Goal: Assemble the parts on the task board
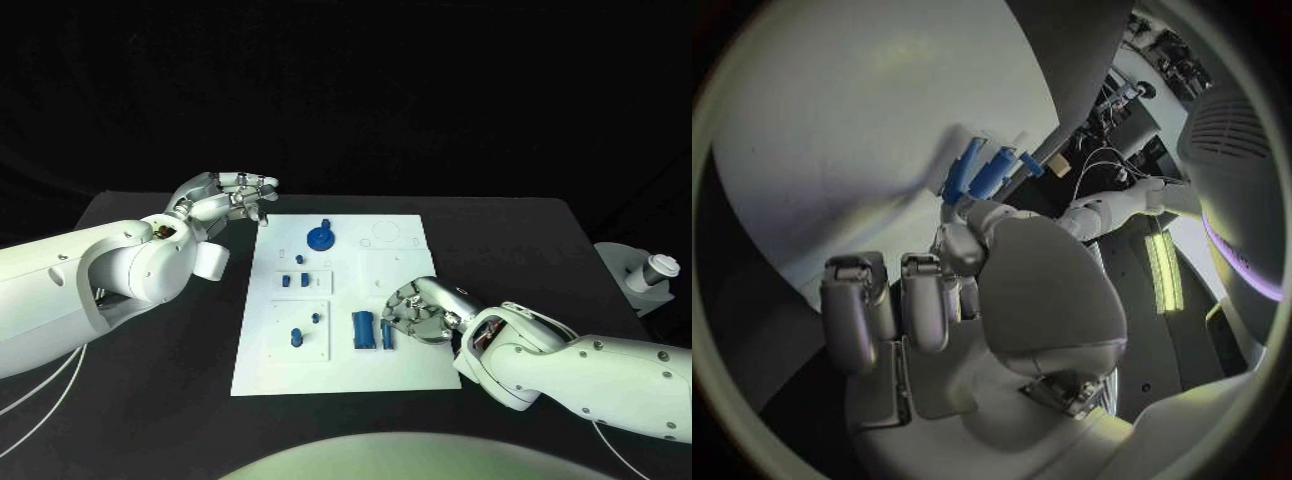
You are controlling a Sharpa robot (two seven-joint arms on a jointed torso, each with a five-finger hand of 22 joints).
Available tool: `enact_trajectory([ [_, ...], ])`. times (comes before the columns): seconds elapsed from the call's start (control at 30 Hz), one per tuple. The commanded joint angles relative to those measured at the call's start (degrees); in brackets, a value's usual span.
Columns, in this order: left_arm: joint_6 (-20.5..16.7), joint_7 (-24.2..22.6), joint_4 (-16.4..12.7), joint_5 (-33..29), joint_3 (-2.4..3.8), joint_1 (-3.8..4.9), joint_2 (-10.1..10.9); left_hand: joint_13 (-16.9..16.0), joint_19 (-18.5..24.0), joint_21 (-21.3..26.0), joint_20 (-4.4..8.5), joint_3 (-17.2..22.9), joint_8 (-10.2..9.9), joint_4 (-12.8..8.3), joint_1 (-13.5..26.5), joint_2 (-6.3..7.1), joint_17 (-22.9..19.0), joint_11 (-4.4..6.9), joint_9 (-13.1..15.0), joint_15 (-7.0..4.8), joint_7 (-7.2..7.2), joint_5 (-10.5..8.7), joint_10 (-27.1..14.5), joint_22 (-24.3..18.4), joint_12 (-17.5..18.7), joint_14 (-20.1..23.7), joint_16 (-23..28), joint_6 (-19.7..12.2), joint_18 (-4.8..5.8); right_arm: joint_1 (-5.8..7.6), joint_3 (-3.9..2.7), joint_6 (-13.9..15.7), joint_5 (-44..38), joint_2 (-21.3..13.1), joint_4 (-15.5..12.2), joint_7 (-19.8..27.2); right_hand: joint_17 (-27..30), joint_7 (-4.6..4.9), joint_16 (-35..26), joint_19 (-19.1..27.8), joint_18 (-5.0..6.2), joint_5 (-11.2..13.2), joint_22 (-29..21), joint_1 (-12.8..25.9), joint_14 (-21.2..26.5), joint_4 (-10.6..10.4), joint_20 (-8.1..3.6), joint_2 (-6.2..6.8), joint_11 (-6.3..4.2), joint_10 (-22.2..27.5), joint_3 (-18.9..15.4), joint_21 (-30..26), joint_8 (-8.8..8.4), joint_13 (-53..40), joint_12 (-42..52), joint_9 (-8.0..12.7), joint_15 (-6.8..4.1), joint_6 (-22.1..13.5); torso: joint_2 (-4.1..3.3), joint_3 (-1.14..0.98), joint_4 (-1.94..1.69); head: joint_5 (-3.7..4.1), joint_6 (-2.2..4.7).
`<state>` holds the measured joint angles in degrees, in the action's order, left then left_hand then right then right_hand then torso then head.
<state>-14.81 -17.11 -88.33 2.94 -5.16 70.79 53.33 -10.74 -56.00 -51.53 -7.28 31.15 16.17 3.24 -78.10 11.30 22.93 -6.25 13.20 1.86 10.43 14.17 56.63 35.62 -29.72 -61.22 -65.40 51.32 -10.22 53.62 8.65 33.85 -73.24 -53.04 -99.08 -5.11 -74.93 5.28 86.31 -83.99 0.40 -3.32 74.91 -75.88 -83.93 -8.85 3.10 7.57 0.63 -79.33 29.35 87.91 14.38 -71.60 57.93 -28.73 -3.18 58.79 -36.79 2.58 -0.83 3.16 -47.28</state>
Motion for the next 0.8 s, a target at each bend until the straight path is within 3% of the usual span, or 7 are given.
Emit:
enact_trajectory([
  [0.03,0.8,-0.2,-0.2,0.1,0.04,0.03,0.0,-0.1,-0.2,0.3,-0.28,-0.1,0.2,0.4,0.1,-0.46,-0.1,-0.08,0.0,0.26,0.13,0.02,-0.5,-0.1,-0.3,0.2,0.0,-0.3,-0.32,-0.06,0.02,-0.9,-1.7,0.1,0.1,-0.2,-6.2,-0.20,0.0,-5.3,0.00,0.1,14.6,-0.5,-4.3,0.4,-0.18,0.05,-0.19,-0.2,0.1,0.3,0.14,0.0,0.3,-0.1,-0.13,0.2,-0.03,0.01,0.01,-0.06,-0.06],
  [0.27,0.8,-0.1,-0.1,0.1,0.03,0.03,0.0,-0.1,-0.2,0.3,-0.28,-0.1,0.2,0.4,0.1,-0.46,-0.1,-0.08,0.0,0.26,0.13,0.02,-0.5,-0.1,-0.3,0.2,0.0,-0.3,-0.32,-0.07,0.02,-0.7,-2.7,0.1,0.1,-0.2,-6.2,-0.17,0.0,-5.3,0.03,0.1,14.5,-0.6,-4.3,0.9,-0.21,0.47,-0.18,-0.1,0.2,0.2,0.19,0.1,0.2,-0.1,-0.14,0.2,0.00,0.01,0.01,-0.06,-0.03],
  [0.33,0.8,-0.1,-0.1,0.1,0.03,0.03,0.0,-0.1,-0.2,0.3,-0.28,-0.1,0.2,0.4,0.1,-0.46,-0.1,-0.08,0.0,0.26,0.13,0.02,-0.5,-0.1,-0.3,0.2,0.0,-0.3,-0.32,-0.07,0.02,-0.3,-3.2,0.1,0.1,-0.3,-6.1,-0.10,0.0,-5.3,0.04,0.2,14.5,-0.6,-4.2,1.2,-0.22,0.99,-0.13,0.0,0.1,0.1,0.16,0.2,0.1,-0.1,-0.13,0.1,-0.01,0.00,-0.01,-0.05,-0.06],
  [0.47,0.8,-0.1,-0.1,0.1,0.03,0.03,0.0,-0.1,-0.2,0.3,-0.28,-0.1,0.2,0.4,0.1,-0.46,-0.1,-0.08,0.0,0.26,0.13,0.02,-0.5,-0.1,-0.3,0.2,0.0,-0.3,-0.32,-0.09,0.03,1.2,-5.1,0.1,0.2,-0.3,-5.9,0.80,-0.1,-5.3,0.03,0.4,14.5,-0.8,-4.2,2.9,-0.03,4.07,0.52,0.2,-0.7,0.1,-0.73,-0.2,0.7,0.3,0.31,-1.6,-0.02,0.00,0.00,-0.05,-0.05],
  [0.57,0.8,-0.1,-0.2,0.1,0.03,0.03,0.0,-0.1,-0.2,0.3,-0.29,-0.1,0.2,0.5,0.2,-0.45,-0.1,-0.11,0.0,0.29,0.17,0.03,-0.6,-0.1,-0.3,0.2,0.0,-0.4,-0.31,-0.11,0.03,1.8,-5.8,0.2,0.4,-0.3,-5.8,1.19,-0.2,-5.3,0.04,0.4,14.5,-0.5,-4.1,3.1,0.14,4.88,0.85,0.5,-1.1,0.1,-1.03,0.0,0.4,0.5,0.58,-2.4,-0.02,0.01,0.01,-0.06,-0.04],
  [0.8,0.8,-0.1,-0.1,0.1,0.03,0.03,0.0,-0.1,-0.2,0.3,-0.29,-0.1,0.2,0.5,0.2,-0.45,-0.1,-0.11,0.0,0.29,0.17,0.03,-0.6,-0.1,-0.3,0.2,0.0,-0.4,-0.31,-0.17,0.03,1.5,-6.5,0.2,0.4,-0.2,-5.8,1.16,-0.2,-5.3,0.03,0.5,14.5,-0.7,-4.1,3.6,0.31,5.32,0.90,0.5,-1.4,0.1,-0.70,-0.2,0.8,0.3,0.72,-2.0,0.00,-0.01,0.02,-0.11,-0.16],
])
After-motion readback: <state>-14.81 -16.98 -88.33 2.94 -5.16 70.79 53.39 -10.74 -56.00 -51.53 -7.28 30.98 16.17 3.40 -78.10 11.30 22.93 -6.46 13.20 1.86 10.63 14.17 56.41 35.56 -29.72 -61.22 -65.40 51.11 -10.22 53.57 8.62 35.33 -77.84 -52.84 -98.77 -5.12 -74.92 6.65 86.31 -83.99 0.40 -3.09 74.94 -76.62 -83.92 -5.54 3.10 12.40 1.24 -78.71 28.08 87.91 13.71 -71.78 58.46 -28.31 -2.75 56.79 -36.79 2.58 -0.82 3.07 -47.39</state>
